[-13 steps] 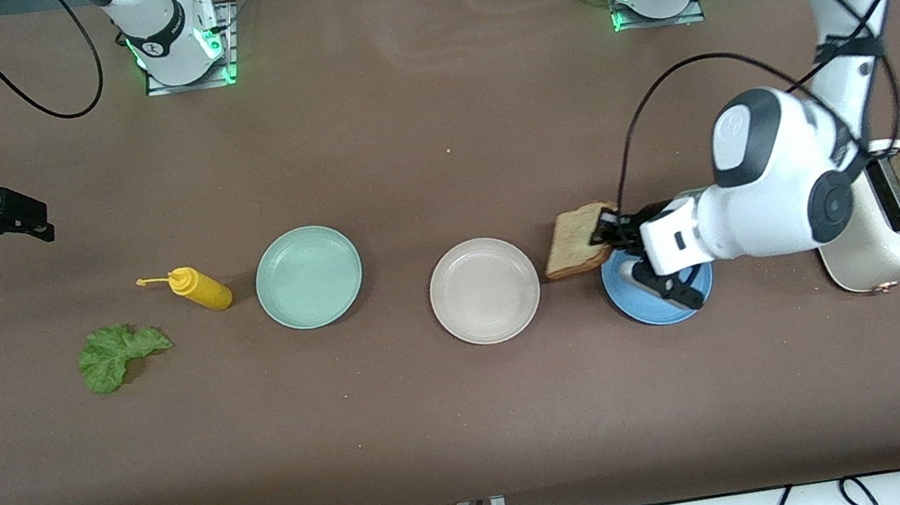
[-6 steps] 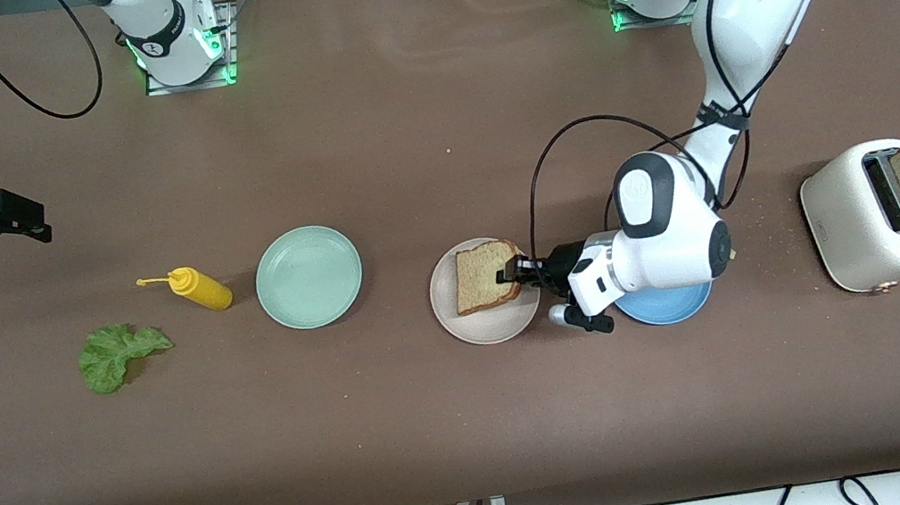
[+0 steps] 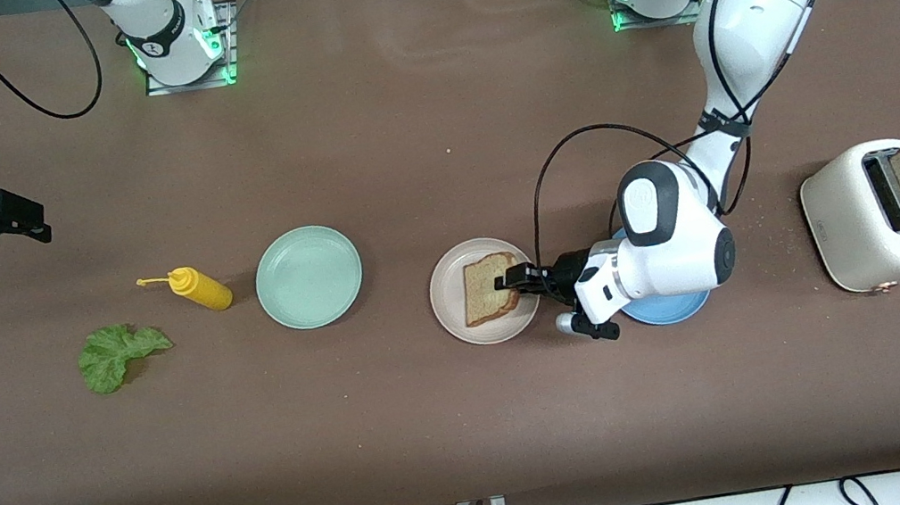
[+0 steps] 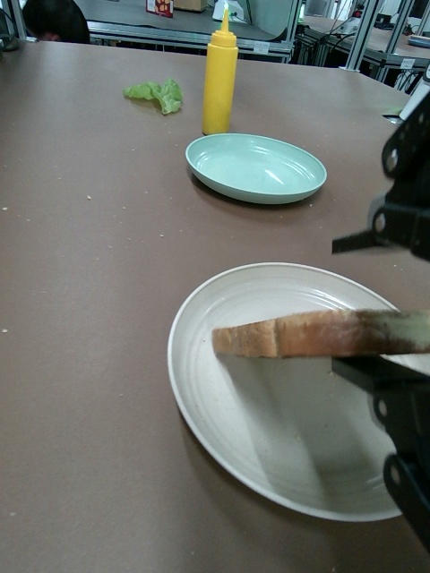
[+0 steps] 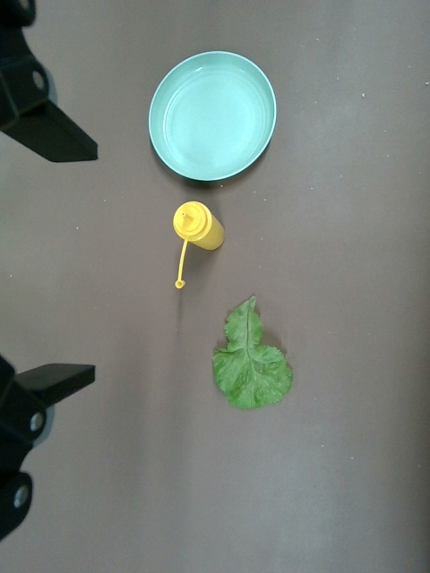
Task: Make sandwich in beige plate with both arms
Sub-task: 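Carry the bread slice with the left gripper onto the beige plate, then release the bread and raise the left gripper while the right gripper reaches out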
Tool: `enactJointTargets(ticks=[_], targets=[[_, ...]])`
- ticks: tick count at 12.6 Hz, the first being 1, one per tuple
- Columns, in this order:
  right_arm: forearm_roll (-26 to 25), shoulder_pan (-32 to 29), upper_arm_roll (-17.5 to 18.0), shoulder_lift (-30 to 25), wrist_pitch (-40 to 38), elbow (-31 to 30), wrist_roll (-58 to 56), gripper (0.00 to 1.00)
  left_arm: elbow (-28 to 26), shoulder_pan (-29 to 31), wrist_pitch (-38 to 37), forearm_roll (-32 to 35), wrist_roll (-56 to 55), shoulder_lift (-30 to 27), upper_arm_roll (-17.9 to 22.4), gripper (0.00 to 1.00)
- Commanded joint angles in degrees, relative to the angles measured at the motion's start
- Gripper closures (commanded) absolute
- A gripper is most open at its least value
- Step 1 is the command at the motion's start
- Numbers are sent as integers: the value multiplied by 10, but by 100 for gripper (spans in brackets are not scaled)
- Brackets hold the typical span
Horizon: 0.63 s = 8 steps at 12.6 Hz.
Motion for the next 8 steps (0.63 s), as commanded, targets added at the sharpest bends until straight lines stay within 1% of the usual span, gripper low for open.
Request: enactJointTargets(ticks=[1, 2, 6, 8], targets=[[-2, -2, 0, 5, -2, 11, 4, 0, 4, 7, -8, 11, 4, -10, 2, 0], [-2, -2, -1, 5, -2, 11, 4, 0, 1, 10, -12, 38, 3, -20, 4, 0], [-3, -1, -1, 5, -2, 11, 5, 0, 1, 57, -66, 148, -1, -51, 3, 0], [-5, -1, -1, 7, 1, 11, 5, 0, -3, 70, -90, 212, -3, -79, 5, 0]])
